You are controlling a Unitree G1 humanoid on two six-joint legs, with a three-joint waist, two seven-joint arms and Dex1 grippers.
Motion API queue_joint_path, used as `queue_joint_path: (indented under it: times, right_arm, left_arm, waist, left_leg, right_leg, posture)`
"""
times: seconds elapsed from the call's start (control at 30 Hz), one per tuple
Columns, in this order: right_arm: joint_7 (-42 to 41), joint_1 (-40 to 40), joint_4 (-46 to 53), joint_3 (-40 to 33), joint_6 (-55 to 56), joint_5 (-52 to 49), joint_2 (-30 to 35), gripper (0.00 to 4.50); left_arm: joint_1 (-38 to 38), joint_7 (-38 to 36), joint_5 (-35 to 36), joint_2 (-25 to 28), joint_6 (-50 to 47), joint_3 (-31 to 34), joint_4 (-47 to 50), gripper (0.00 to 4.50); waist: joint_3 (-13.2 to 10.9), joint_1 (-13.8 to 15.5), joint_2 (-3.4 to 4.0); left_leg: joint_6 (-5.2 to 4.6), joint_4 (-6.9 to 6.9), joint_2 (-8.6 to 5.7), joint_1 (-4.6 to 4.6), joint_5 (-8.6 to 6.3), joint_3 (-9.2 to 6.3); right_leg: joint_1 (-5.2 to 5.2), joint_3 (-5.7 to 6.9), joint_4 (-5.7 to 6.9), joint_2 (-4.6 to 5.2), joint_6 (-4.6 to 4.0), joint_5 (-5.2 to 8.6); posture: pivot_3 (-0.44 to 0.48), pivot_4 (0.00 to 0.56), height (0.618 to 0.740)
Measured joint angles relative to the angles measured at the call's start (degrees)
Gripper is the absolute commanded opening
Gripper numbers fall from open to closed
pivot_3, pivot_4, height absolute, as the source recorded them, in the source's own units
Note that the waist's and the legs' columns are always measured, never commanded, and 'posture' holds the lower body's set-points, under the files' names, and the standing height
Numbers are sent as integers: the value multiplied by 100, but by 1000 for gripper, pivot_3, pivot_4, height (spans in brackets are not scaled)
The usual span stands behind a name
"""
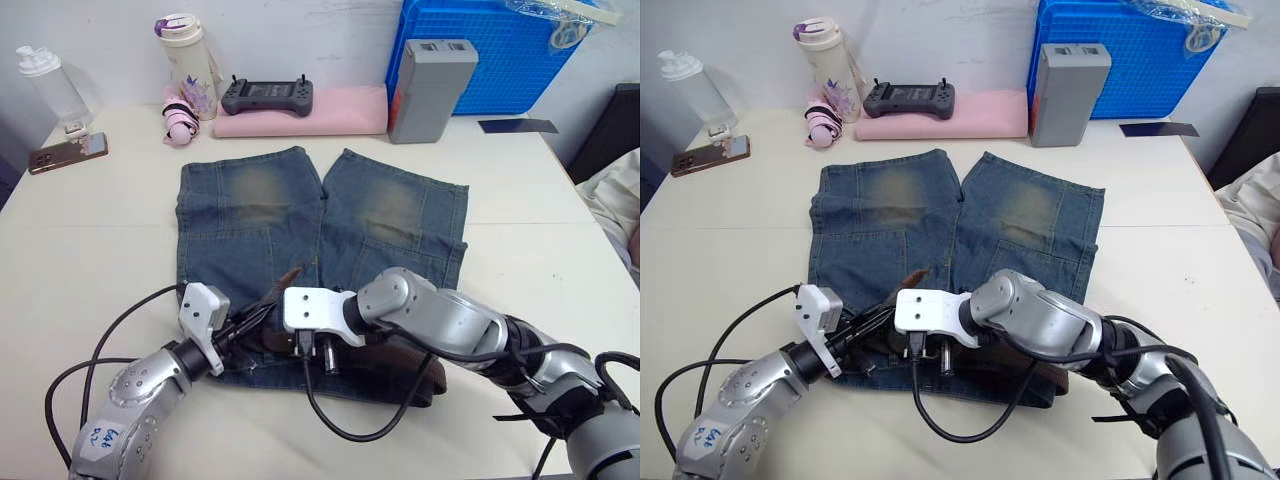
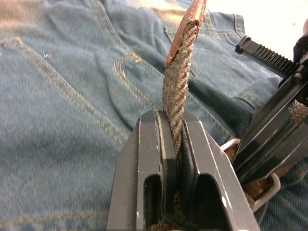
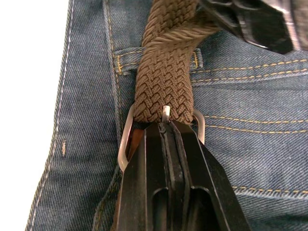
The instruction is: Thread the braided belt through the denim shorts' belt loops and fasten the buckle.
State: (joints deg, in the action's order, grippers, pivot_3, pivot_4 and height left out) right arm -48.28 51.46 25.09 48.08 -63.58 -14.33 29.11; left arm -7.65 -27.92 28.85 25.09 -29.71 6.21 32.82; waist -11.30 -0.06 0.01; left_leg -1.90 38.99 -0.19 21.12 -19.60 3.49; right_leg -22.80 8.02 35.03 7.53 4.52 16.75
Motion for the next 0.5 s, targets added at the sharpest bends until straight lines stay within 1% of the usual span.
queue_joint_path:
  times: [0.13,0.23,0.27,0.33,0.43,0.5]
  right_arm:
    - [-144,256,-239,381,252,318,-154,85]
    - [-278,404,-499,624,570,629,-310,85]
    - [-313,406,-552,679,693,740,-352,85]
    - [-357,405,-624,770,864,912,-429,85]
    - [-500,399,-726,811,1086,1141,-493,85]
    - [-585,392,-754,815,1170,1264,-527,85]
  left_arm:
    - [443,-194,270,313,-309,34,18,0]
    - [1002,-632,835,985,-833,210,21,0]
    - [1153,-796,1013,1229,-1017,243,20,0]
    - [1337,-997,1252,1446,-1259,273,3,0]
    - [1813,-1326,1694,1899,-1688,287,-56,0]
    - [2144,-1517,1925,2089,-1897,282,-128,0]
  waist:
    - [19,-34,10]
    - [25,-79,11]
    - [25,-110,12]
    - [26,-167,19]
    - [27,-173,16]
    - [27,-169,16]
  left_leg:
    - [9,-1,1,-14,5,3]
    - [30,-3,5,-35,14,2]
    - [54,-6,5,-47,6,3]
    - [63,-25,5,-77,6,15]
    - [86,-63,7,-92,29,17]
    - [98,-83,6,-93,46,17]
  right_leg:
    - [3,-4,12,-1,-2,1]
    - [8,-5,40,-1,-16,8]
    - [14,-7,48,-2,-20,9]
    - [27,-20,52,-4,-22,11]
    - [24,-25,57,-10,-25,13]
    - [15,-25,59,-12,-30,15]
  posture:
    - [0,150,712]
    - [0,150,712]
    - [0,150,712]
    - [0,150,712]
    - [0,150,712]
    - [0,150,712]
